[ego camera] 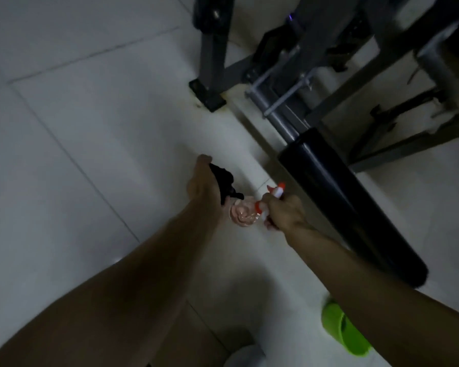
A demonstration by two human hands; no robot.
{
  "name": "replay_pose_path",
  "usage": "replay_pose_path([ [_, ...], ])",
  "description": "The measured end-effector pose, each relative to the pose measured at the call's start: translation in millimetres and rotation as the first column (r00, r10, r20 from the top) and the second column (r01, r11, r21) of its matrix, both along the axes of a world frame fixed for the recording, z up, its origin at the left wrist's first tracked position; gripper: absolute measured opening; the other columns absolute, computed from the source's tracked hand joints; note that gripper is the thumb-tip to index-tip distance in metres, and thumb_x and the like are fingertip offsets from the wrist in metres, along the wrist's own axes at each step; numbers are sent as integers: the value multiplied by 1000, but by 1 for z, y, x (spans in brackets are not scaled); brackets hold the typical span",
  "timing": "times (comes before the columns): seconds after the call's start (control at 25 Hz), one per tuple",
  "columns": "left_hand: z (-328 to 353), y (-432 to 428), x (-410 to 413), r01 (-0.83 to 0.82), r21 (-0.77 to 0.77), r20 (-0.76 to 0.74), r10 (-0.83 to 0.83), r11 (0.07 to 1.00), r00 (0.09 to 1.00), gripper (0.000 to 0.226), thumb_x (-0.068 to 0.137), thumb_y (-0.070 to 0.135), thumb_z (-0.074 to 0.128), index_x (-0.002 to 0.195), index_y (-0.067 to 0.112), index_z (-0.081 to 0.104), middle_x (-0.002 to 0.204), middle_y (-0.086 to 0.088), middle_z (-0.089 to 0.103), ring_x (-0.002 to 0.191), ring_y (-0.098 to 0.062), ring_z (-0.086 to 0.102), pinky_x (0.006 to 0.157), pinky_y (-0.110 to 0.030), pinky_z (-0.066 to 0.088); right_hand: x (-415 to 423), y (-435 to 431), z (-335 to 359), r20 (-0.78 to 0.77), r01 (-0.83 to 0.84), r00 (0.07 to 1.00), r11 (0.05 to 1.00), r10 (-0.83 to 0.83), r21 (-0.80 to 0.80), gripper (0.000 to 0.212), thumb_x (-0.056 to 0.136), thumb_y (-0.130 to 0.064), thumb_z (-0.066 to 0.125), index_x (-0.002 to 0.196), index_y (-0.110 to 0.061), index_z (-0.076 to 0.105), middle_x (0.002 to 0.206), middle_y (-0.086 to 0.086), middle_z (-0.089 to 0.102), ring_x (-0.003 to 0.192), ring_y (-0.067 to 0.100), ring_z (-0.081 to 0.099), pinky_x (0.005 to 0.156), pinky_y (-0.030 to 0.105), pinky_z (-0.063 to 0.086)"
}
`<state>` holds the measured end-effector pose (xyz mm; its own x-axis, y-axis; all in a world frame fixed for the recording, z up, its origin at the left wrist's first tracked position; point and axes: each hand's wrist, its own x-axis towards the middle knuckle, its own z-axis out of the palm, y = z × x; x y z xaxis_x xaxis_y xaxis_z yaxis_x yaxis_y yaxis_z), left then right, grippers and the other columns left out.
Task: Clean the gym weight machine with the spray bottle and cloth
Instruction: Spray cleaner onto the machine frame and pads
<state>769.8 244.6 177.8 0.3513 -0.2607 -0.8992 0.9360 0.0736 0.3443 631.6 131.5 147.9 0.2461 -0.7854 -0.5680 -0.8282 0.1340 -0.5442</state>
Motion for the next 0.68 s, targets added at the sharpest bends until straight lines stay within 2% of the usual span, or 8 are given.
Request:
replay_pose_path([
  [0.12,78,44,23,7,101,153,-22,995,988,19,84,19,77,74,6,66,68,-12,70,45,-20,59,41,-22,44,50,29,110,79,-120,989,992,122,-29,22,86,-31,69,106,-25,74,78,3,73,63,19,65,61,32,55],
  [0.2,134,73,43,-18,172,220,-21,985,975,13,81,6,73,70,6,66,64,-13,70,45,-23,62,44,-24,47,84,54,182,125,-197,971,979,203,-58,33,74,-34,77,106,-27,74,79,-1,71,64,15,63,64,33,53],
  [0.28,193,97,67,-25,232,300,-47,972,953,13,80,5,64,67,8,67,64,-14,70,53,-29,66,51,-28,48,115,83,261,211,-242,943,966,257,-96,24,75,-29,79,99,-25,74,73,-1,69,61,14,61,63,32,52],
  [0.36,258,116,89,11,283,367,-119,959,923,12,81,9,58,75,7,68,69,-14,70,61,-29,67,57,-31,51,136,107,341,289,-265,912,956,290,-124,14,81,-22,77,94,-25,73,76,1,71,68,15,66,64,31,54],
  [0.44,309,126,108,10,305,368,-128,952,921,13,83,13,58,82,5,69,72,-14,69,67,-30,69,65,-40,58,150,119,406,380,-258,877,956,292,-139,12,83,-17,75,94,-23,73,84,4,74,75,17,69,69,33,56],
  [0.52,347,129,122,40,290,304,-132,956,944,12,88,13,60,90,3,67,80,-17,68,70,-32,67,69,-41,59,159,123,449,442,-242,854,962,274,-128,11,84,-15,74,94,-20,74,86,5,74,76,19,69,71,37,56],
  [0.6,391,123,137,86,223,213,-135,971,968,11,90,10,63,95,1,65,84,-18,65,67,-31,62,58,-35,55,170,119,488,460,-216,852,968,251,-129,12,83,-19,73,95,-19,75,86,3,75,77,17,70,70,37,57],
  [0.68,426,111,148,140,173,180,-171,975,969,15,89,9,65,100,-2,67,82,-20,63,63,-31,60,51,-29,49,176,114,519,457,-199,854,968,249,-154,14,83,-26,73,96,-23,76,88,0,76,84,16,73,78,42,62],
])
